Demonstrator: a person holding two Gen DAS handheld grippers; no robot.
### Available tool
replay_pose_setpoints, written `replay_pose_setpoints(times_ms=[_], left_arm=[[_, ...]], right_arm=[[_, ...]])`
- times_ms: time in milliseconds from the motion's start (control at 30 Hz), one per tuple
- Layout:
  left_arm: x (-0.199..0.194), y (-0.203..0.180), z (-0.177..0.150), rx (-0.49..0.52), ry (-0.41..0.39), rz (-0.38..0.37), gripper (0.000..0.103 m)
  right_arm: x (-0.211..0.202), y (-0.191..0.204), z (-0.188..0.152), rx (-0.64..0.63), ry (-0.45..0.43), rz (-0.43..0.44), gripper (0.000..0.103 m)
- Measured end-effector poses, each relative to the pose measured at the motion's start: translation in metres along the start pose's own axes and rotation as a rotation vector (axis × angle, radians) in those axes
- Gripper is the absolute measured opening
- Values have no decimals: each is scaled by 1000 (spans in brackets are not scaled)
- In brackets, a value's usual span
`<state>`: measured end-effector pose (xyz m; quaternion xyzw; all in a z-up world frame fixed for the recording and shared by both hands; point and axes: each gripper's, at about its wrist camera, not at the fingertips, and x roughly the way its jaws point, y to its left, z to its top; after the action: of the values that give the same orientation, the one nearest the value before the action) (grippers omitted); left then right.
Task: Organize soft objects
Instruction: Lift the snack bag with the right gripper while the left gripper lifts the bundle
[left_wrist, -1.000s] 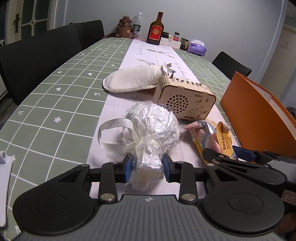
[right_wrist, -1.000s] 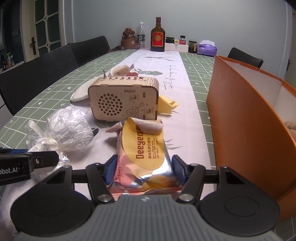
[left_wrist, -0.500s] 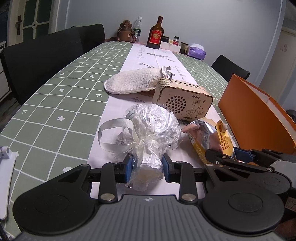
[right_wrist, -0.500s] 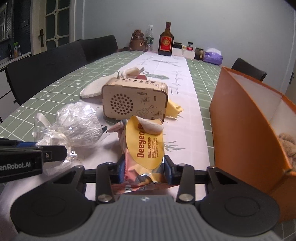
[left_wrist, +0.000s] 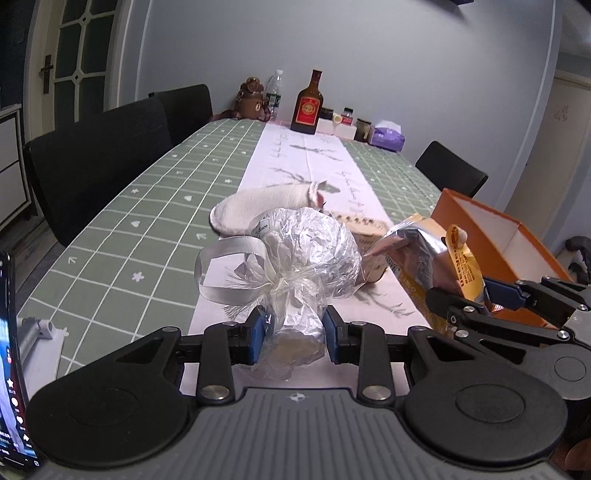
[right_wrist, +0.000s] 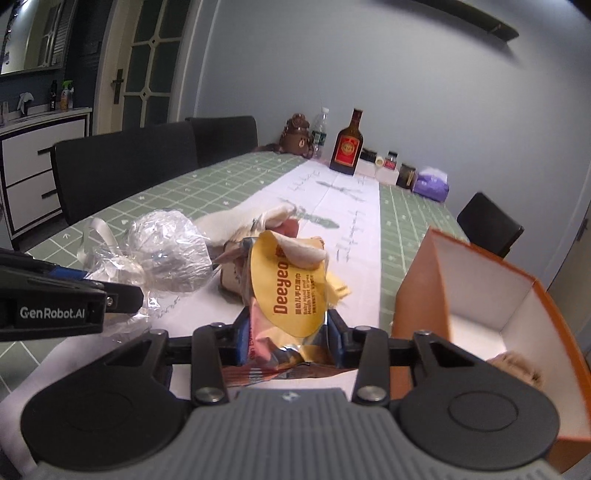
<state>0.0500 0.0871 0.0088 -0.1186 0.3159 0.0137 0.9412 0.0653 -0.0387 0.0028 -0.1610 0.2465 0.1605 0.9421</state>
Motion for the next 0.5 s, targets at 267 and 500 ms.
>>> replay_pose_setpoints(times_ms=[267,500], left_arm=[[-13,-33,28,-16,-68,-33,37],[-7,-71,52,-9,-92,-100,37]], right_arm=[[-30,-42,28,-25,-63,-37,40],[-42,-102,46,29,-71,-97,40]])
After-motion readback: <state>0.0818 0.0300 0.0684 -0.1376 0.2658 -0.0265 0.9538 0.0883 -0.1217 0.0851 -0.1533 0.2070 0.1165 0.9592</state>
